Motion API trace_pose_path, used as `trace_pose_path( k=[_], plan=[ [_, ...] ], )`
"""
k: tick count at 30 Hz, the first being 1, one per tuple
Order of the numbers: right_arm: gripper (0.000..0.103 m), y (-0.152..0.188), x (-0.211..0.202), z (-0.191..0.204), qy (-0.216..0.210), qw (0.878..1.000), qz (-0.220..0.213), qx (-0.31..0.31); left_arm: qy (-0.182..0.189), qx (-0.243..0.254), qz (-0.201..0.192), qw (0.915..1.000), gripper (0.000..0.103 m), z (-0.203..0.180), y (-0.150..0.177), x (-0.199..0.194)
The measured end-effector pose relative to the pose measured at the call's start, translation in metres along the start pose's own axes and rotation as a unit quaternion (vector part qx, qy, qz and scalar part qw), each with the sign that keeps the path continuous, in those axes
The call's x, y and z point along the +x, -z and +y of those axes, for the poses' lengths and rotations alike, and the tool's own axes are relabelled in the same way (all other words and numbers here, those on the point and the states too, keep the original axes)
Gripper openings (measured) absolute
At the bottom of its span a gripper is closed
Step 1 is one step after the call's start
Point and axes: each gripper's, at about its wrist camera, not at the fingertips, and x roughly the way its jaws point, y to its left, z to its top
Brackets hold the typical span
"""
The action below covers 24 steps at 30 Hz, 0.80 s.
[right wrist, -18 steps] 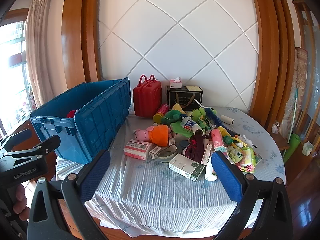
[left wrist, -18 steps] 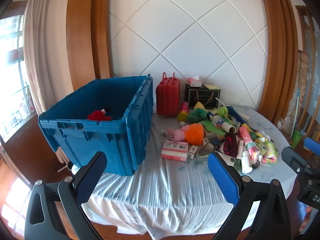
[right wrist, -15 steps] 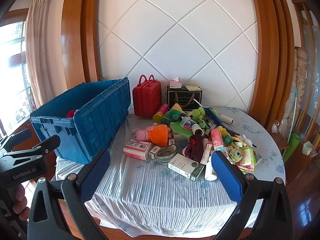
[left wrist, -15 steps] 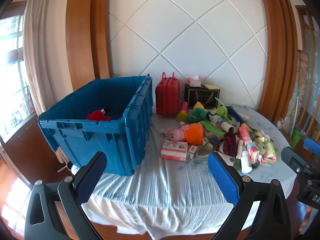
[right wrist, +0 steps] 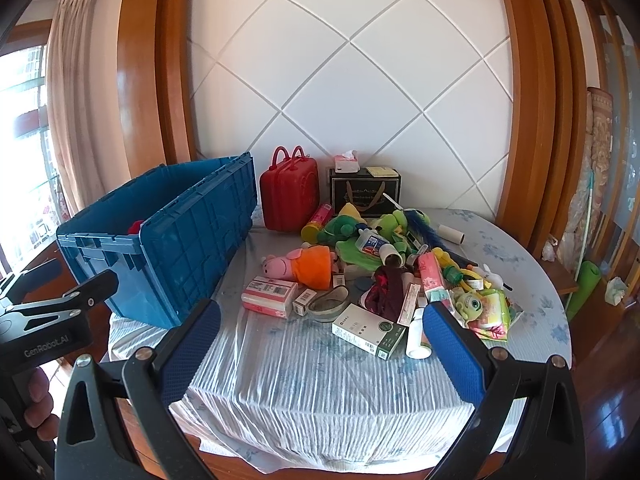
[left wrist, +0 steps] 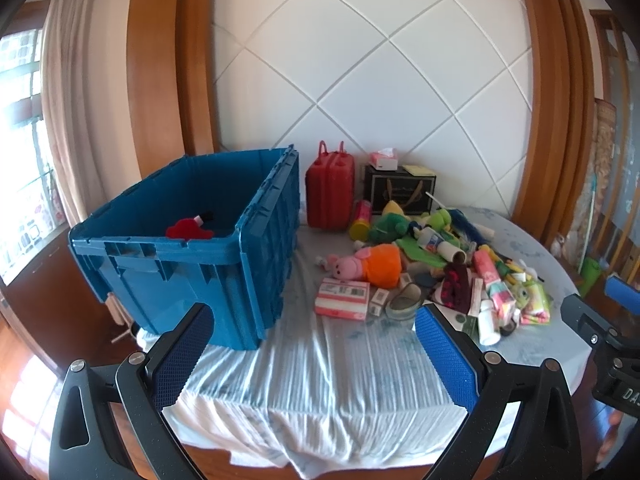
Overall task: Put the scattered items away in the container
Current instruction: 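Move both tools toward the pile of items on the table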
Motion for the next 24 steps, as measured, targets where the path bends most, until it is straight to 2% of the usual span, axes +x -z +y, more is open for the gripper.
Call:
trace_pose_path(
  k=[10, 24],
  plan=[
    [0.103, 0.001, 0.009, -0.011, -0.001, 1.0, 0.005, 0.004, -0.005, -0.001, 0.0, 1.0, 0.102, -0.005, -0.004, 0.01],
    [0.103, -0.007, 0.035, -0.044, 0.001, 1.0, 0.011, 0.006, -0.012, 0.001, 0.008, 0.9999, 0.102, -0.037, -0.01, 0.039]
  ],
)
